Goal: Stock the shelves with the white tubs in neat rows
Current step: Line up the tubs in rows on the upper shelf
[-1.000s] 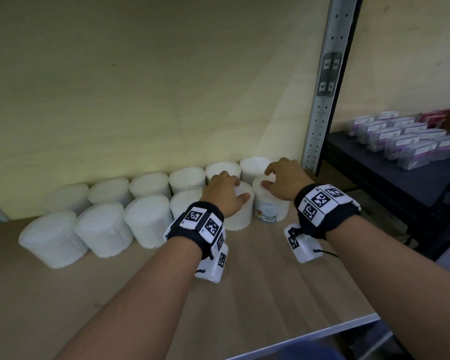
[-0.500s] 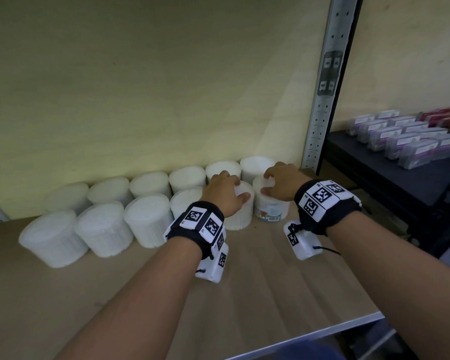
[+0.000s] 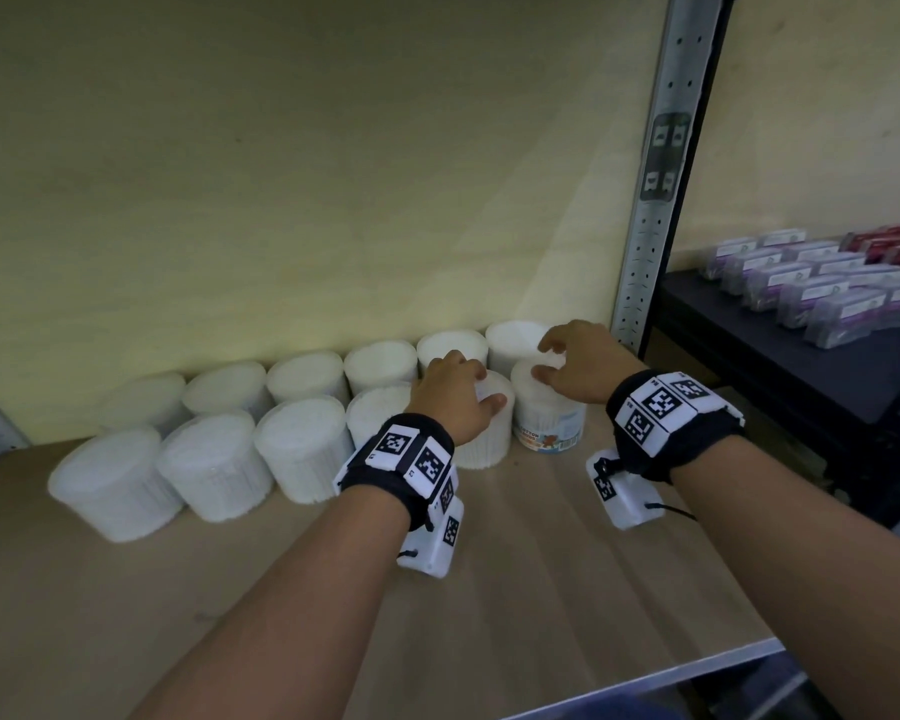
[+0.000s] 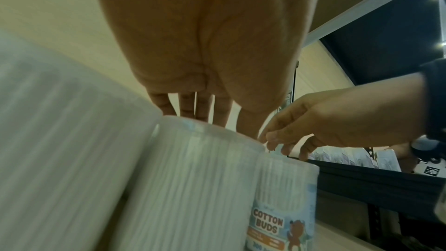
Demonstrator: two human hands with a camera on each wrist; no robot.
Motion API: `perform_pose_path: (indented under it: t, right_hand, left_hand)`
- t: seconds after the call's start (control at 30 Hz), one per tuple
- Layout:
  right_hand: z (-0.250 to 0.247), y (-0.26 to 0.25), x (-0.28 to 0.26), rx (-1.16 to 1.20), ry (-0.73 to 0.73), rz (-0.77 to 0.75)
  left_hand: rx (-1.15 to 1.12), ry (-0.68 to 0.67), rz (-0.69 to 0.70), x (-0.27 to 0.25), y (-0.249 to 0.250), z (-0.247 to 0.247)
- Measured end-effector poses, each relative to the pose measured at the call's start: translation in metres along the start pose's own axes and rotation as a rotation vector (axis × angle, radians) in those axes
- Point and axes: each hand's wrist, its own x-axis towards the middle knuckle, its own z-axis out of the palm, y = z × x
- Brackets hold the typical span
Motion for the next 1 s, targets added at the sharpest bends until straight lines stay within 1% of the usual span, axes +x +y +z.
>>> perform_pose_path:
  t: [0.1,0.17,0.43,0.67,0.73,0.87,1.0]
  right_hand:
    - [0.003,-0.004,-0.002,-0.167,-0.091,0.064]
    - [0.005,-0.005,-0.002,-0.202,-0.101,0.064]
    - [0.004,-0.004,0.001,-0.179,-0.109,0.049]
    - [0.001,-0.002,0.001,-0.137,-0.173,0.021]
    - [0.0,-0.001,0.003,-0.123,-0.187,0.047]
    - [0.001,-0.004,0.002,-0.152,-0.069,0.09]
    - [0.01,-0.008,0.003,-0.18,-0.12,0.129]
  left_hand:
    - [0.003,0.002,0.001,0.0,0.0,0.001]
    - [0.005,0.002,0.001,0.0,0.0,0.001]
    - [0.009,-0.001,0.002,0.001,0.0,0.002]
    - [0.014,-0.005,-0.001,0.001,0.001,0.001]
    - [0.014,-0.004,0.0,0.0,0.001,0.001]
    - [0.012,-0.004,0.002,-0.001,0.001,0.001]
    - [0.014,-0.003,0.002,-0.001,0.002,0.001]
